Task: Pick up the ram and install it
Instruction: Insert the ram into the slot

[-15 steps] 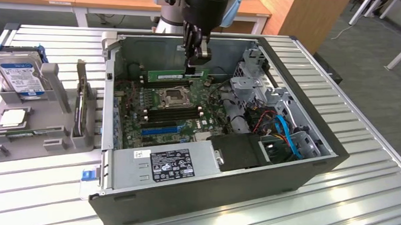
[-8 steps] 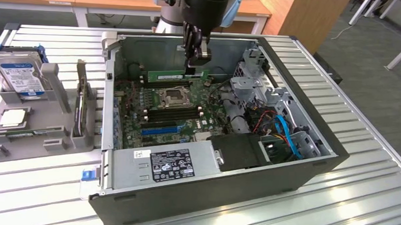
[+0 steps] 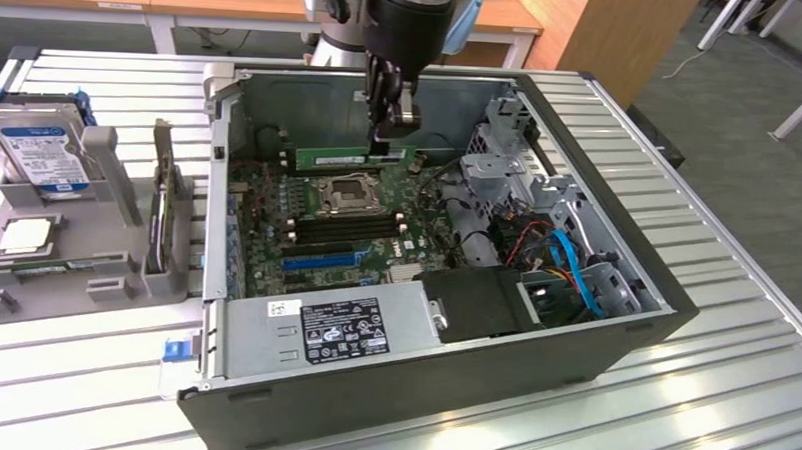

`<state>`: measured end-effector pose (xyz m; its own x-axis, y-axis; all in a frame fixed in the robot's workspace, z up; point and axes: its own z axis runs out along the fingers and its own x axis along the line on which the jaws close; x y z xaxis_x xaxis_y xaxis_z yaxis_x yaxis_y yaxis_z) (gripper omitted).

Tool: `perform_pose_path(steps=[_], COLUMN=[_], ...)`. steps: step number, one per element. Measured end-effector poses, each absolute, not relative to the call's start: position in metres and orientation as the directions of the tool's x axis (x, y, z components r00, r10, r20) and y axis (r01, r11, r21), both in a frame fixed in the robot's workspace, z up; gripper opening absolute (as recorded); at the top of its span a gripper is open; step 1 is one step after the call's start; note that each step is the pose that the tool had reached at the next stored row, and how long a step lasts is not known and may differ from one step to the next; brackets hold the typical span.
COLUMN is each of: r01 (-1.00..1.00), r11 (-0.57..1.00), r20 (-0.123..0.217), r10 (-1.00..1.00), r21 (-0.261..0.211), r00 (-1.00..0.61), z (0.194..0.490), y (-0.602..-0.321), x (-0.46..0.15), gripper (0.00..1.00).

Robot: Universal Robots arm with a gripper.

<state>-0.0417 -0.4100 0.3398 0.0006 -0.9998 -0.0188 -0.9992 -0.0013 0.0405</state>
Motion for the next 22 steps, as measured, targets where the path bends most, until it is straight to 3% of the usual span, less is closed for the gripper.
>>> perform_pose_path(steps=[22], r01=[-0.999], r11=[-0.001], r20=[-0.019], r10=[-1.000], r21=[0.040], r00=[0.001], z=[0.314], y=[-0.410], x=[-0.042], gripper=[0.12])
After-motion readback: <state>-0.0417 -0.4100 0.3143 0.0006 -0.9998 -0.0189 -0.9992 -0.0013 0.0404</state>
